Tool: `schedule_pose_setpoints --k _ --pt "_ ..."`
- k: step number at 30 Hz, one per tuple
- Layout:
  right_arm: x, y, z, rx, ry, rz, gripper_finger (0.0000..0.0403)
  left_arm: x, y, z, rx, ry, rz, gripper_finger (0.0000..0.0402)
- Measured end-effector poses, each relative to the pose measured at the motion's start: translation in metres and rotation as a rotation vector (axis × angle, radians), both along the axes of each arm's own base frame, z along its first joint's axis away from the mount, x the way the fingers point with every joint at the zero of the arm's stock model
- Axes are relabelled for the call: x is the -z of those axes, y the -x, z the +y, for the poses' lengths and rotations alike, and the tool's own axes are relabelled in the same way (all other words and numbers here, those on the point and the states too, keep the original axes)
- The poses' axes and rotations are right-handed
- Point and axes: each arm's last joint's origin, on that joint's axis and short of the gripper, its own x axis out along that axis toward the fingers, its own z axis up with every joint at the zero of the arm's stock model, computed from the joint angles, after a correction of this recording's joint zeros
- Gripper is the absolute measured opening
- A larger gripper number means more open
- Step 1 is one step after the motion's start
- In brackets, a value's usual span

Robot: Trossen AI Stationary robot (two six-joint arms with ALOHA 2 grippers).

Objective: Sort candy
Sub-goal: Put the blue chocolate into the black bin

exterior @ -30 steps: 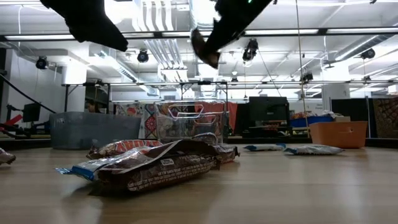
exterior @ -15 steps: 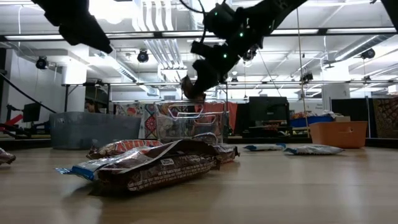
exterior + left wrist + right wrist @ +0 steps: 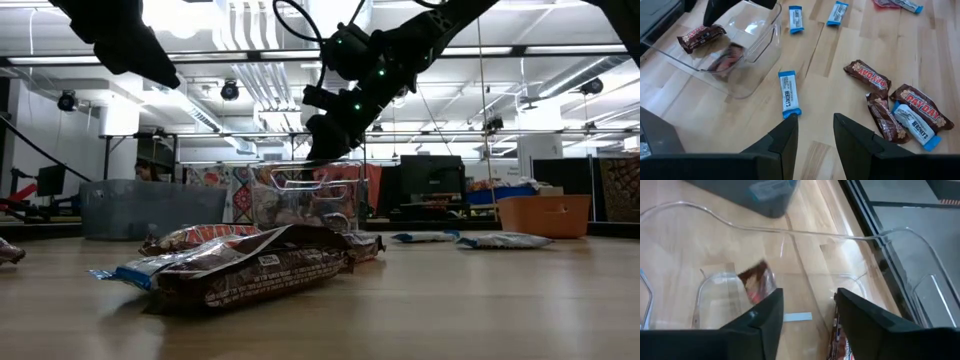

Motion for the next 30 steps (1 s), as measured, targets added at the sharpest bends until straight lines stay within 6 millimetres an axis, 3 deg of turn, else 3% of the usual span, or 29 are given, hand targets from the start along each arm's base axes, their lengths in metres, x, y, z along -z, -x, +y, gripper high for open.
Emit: schedule_pose_setpoints --k 8,15,21,30 --pt "-0.017 0.006 0.004 -0.005 -0.006 -0.021 0.0195 0.007 -0.007 -0.003 0.0 -0.012 0.025 0.0109" --pt "-0.054 0.025 0.024 -0.056 -0.097 -0.059 0.0194 0.017 -0.021 -0.009 0.01 -0.052 0.032 0.0109" --pt "-0.081 0.047 0.06 -0.111 -0.132 -0.049 0.0187 0.023 -0.035 -0.016 0.042 -0.09 0.003 0.0117" --pt "-0.1 0.082 0.127 -0.236 -0.194 -0.122 0.0174 0.043 -0.046 -0.021 0.049 -0.118 -0.088 0.0158"
